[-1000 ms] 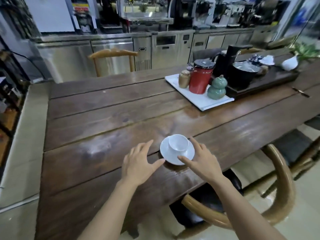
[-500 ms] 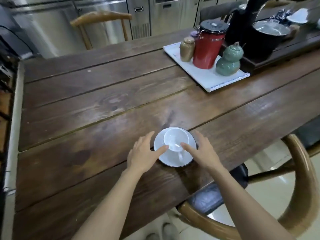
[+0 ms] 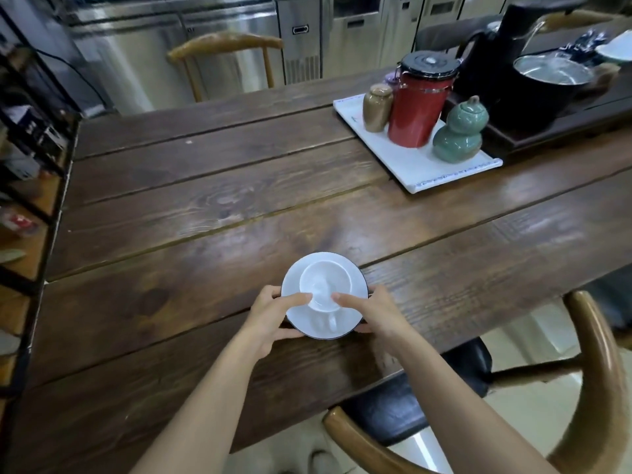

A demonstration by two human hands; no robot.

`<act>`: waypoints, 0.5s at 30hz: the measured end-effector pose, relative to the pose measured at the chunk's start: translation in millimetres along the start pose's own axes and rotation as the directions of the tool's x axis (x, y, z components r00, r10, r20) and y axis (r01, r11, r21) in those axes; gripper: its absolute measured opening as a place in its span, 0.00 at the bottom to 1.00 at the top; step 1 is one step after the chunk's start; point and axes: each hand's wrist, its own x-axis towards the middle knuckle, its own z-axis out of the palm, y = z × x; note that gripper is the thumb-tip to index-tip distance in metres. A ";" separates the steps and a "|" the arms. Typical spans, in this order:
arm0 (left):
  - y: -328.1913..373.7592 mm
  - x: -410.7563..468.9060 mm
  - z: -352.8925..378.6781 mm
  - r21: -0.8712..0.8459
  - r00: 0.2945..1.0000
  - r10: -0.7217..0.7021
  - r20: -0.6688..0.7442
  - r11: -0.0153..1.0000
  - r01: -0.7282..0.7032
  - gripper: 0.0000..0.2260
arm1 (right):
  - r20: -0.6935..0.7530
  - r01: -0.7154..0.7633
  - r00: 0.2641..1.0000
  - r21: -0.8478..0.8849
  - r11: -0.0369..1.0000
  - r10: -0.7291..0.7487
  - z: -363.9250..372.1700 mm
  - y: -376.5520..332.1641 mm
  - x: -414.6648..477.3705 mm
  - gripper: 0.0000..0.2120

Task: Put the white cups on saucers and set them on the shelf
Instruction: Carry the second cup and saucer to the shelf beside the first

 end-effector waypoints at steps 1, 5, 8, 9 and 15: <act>-0.1 -4.6 -2.0 -0.010 1.000 0.013 -0.005 1.000 -0.013 0.21 | 0.013 0.010 1.000 0.008 1.000 -0.010 1.1 -2.3 -3.8 0.40; -1.4 -24.6 -11.4 -0.049 0.997 0.068 -0.037 0.996 -0.070 0.20 | 0.091 0.050 0.994 0.072 0.996 -0.056 11.0 -15.3 -25.5 0.34; -5.3 -42.9 -23.8 -0.115 0.993 0.100 -0.058 0.988 -0.106 0.17 | 0.135 0.089 0.986 0.087 0.992 -0.101 22.9 -25.8 -46.2 0.30; -7.6 -50.2 -29.5 -0.140 0.992 0.109 -0.070 0.983 -0.118 0.17 | 0.140 0.112 0.983 0.081 0.990 -0.122 28.5 -28.4 -52.9 0.30; -33.0 -111.2 -90.5 -0.245 0.958 0.220 -0.185 0.934 -0.262 0.30 | 0.240 0.204 0.949 0.033 0.978 -0.206 92.3 -35.1 -101.4 0.26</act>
